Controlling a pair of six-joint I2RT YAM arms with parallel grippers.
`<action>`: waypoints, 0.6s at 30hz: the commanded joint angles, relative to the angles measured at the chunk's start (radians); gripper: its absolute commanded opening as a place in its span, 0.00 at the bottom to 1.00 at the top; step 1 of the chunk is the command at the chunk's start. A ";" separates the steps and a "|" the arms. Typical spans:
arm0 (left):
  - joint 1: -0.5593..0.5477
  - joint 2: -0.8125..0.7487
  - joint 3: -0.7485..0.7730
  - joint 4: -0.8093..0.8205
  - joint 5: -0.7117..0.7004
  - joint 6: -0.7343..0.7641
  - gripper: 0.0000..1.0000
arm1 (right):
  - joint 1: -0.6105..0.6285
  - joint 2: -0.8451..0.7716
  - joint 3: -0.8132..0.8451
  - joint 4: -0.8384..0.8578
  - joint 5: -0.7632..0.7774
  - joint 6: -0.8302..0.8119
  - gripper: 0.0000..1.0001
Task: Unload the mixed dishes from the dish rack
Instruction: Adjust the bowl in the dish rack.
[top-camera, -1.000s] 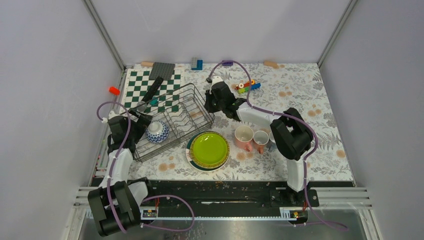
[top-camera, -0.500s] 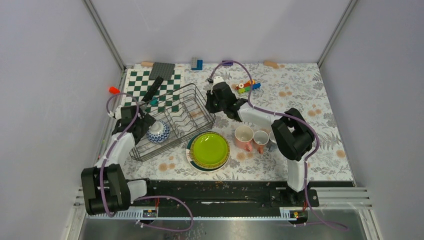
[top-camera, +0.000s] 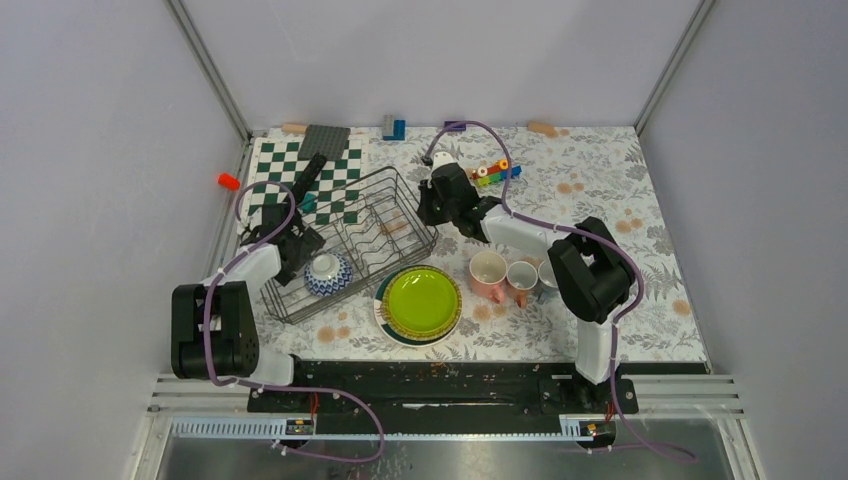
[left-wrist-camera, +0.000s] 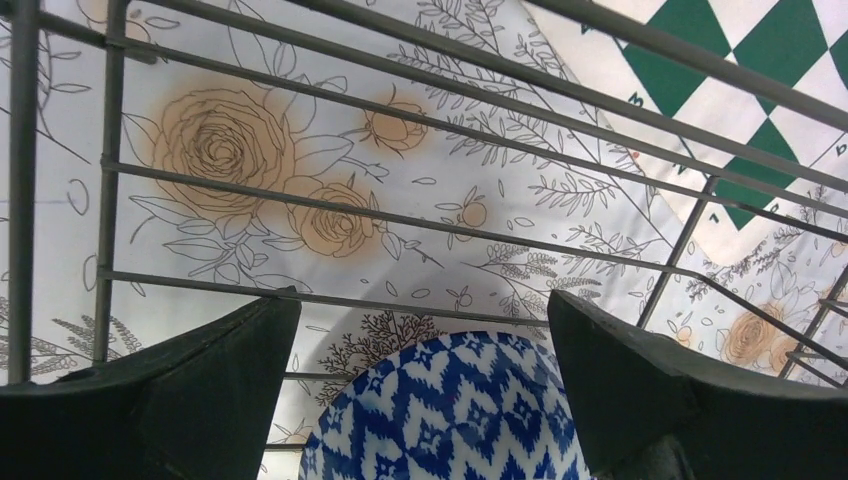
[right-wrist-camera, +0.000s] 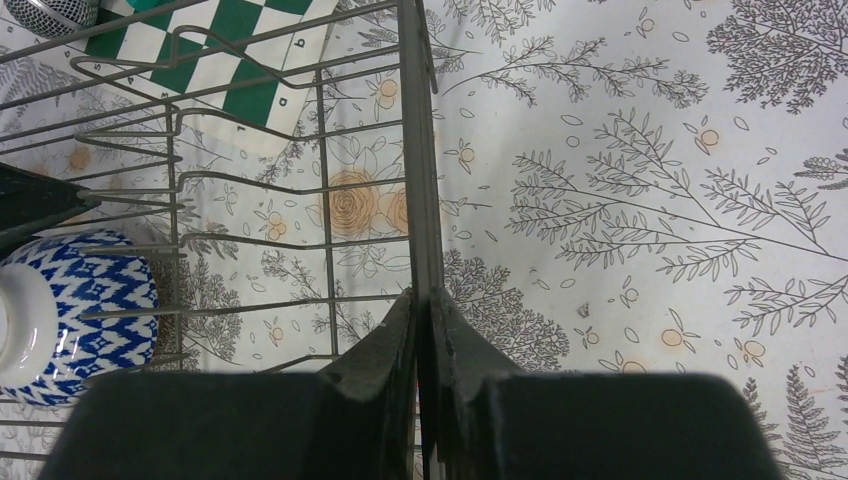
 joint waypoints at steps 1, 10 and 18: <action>-0.008 -0.007 -0.029 0.005 0.101 -0.031 0.99 | -0.026 -0.042 -0.019 -0.058 0.044 0.018 0.00; -0.008 -0.144 -0.073 0.013 0.234 -0.022 0.99 | -0.026 -0.047 -0.021 -0.063 0.042 0.023 0.00; -0.006 -0.184 -0.078 -0.067 0.246 0.049 0.99 | -0.025 -0.047 -0.014 -0.075 0.044 0.021 0.00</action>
